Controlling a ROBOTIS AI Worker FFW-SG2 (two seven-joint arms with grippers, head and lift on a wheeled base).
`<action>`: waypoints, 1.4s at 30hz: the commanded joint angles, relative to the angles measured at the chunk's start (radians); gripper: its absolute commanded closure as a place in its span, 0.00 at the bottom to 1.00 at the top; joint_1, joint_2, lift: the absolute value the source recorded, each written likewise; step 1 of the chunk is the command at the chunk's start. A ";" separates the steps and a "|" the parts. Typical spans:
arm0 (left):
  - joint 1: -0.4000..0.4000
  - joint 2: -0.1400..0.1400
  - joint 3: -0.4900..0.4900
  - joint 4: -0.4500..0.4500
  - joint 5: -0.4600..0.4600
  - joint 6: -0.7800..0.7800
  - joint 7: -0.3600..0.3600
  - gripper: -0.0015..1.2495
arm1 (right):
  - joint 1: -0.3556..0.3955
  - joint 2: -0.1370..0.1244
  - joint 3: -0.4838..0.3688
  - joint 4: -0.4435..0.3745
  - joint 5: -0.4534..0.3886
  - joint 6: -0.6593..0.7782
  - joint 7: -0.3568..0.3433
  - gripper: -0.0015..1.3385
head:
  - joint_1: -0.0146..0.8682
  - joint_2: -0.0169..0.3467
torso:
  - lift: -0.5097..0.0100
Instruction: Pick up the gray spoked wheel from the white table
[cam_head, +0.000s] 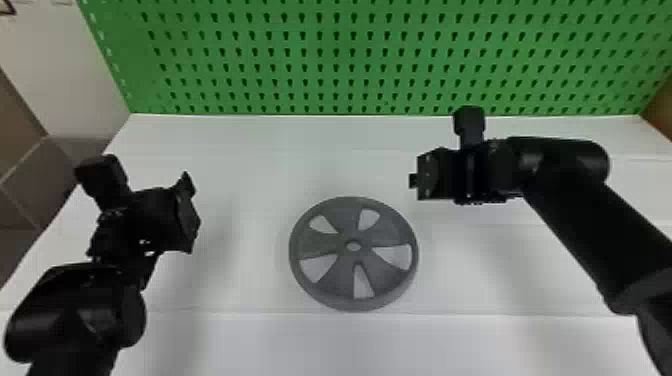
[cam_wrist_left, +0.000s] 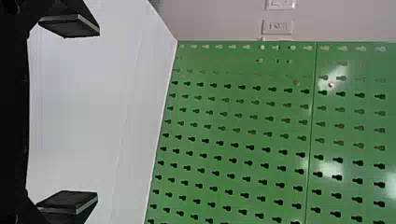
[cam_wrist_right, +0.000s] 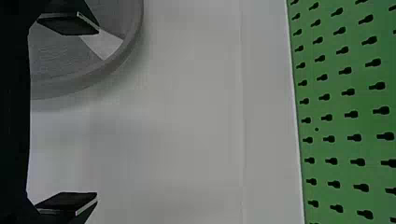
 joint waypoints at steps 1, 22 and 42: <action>0.002 0.000 0.007 0.021 0.027 -0.019 0.001 0.00 | 0.016 -0.001 -0.007 -0.026 0.060 -0.026 0.008 0.00 | 0.90 0.20 | 0.98; -0.001 0.000 -0.003 0.061 0.048 -0.013 0.048 0.00 | 0.042 0.005 -0.024 -0.049 0.180 -0.120 0.007 0.00 | 0.90 0.20 | 0.98; -0.010 -0.002 -0.006 0.090 0.065 -0.002 0.056 0.00 | 0.051 0.011 -0.035 -0.055 0.230 -0.135 0.007 0.00 | 0.90 0.20 | 0.98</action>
